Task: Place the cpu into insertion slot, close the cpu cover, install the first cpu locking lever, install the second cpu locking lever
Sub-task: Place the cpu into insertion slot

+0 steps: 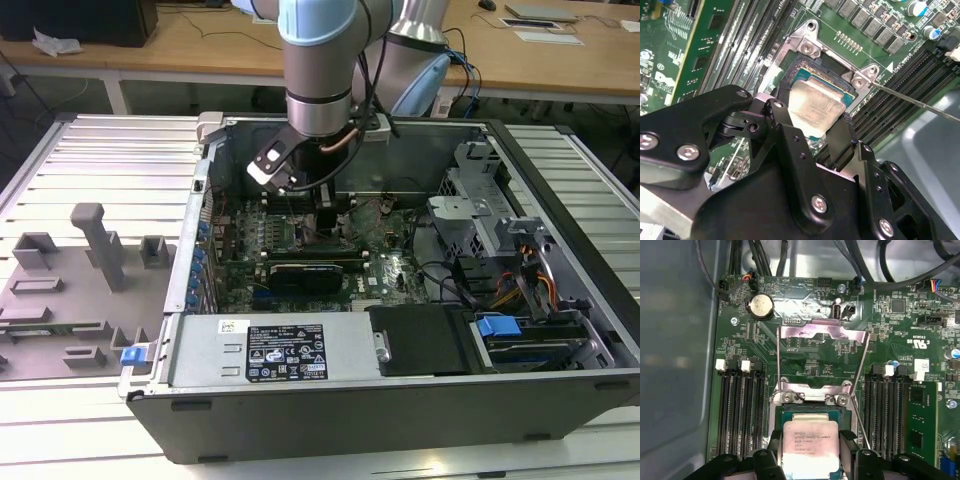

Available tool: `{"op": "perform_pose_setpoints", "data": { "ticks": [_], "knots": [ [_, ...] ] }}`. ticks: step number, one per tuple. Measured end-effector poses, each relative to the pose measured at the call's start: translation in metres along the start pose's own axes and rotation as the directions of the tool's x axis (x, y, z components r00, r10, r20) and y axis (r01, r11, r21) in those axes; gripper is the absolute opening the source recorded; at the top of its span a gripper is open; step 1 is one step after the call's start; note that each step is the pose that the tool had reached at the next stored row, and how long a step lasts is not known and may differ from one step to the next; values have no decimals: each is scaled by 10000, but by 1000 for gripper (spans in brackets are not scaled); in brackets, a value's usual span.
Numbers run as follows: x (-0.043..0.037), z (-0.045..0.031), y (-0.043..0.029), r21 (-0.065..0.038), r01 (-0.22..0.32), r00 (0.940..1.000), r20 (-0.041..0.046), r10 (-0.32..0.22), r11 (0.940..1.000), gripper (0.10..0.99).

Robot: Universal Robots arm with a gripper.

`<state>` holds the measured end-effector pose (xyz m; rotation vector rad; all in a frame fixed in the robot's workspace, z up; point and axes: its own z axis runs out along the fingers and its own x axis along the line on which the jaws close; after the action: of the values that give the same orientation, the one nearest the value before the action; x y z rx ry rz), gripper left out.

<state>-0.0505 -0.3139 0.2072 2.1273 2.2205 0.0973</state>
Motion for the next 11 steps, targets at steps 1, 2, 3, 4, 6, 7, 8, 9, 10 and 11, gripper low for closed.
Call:
{"op": "perform_pose_setpoints", "data": {
  "ticks": [1,2,3,4,6,7,8,9,10,11],
  "knots": [
    [1,13,-5,0,-31,10000,5,31,10000,541],
    [2,33,-10,0,-73,10000,13,73,10000,541],
    [2,47,-12,1,-94,10000,18,94,10000,541],
    [3,59,-14,1,-108,9999,21,108,9999,541],
    [2,77,-15,2,-121,9999,25,121,9999,541],
    [3,86,-16,3,-127,9999,25,127,9999,541],
    [3,93,-17,4,-132,9999,29,132,9999,541],
    [3,94,-17,3,-132,9999,27,132,9999,541],
    [4,95,-17,1,-134,9999,24,134,9999,541],
    [4,95,-17,1,-134,9999,24,134,9999,541]
  ]
}}
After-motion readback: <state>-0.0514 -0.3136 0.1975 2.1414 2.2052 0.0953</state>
